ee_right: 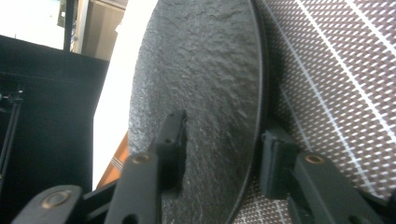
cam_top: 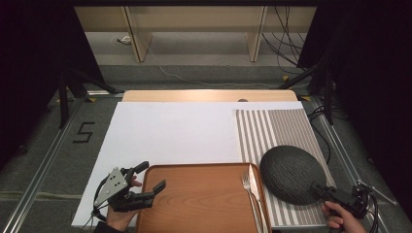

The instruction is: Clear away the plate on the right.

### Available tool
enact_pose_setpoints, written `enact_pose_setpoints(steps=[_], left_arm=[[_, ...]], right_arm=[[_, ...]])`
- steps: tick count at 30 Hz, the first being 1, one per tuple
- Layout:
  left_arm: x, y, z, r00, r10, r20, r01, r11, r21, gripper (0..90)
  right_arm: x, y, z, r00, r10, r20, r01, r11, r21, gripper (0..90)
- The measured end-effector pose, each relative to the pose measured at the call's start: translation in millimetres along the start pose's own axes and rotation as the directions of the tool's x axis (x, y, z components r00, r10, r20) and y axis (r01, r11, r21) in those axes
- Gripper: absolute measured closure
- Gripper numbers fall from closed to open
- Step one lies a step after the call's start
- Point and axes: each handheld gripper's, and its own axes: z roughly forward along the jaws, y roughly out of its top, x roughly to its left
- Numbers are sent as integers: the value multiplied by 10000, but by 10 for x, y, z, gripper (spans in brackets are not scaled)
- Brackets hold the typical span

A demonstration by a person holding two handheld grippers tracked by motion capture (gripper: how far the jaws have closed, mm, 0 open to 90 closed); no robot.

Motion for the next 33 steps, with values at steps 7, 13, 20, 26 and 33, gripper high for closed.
enact_pose_setpoints(steps=[7,13,20,26,33], left_arm=[[1,1,1,10000,-14,-1,14,10000,-8,165],[2,1,0,10000,-9,6,9,10000,-7,166],[1,2,0,10000,7,-3,-7,10000,-3,167],[0,2,1,10000,23,0,-23,10000,7,167],[0,2,3,10000,17,-6,-17,10000,22,167]], right_arm=[[-34,4,-4,9997,91,225,-87,9998,-156,748],[-44,6,-32,9999,76,-71,-78,9996,-287,821],[-59,1,-48,9973,370,-631,-398,9983,-433,855],[-86,-5,-47,9942,691,-819,-734,9960,-504,866],[-92,-8,-56,9906,1011,-920,-1070,9924,-615,867]])
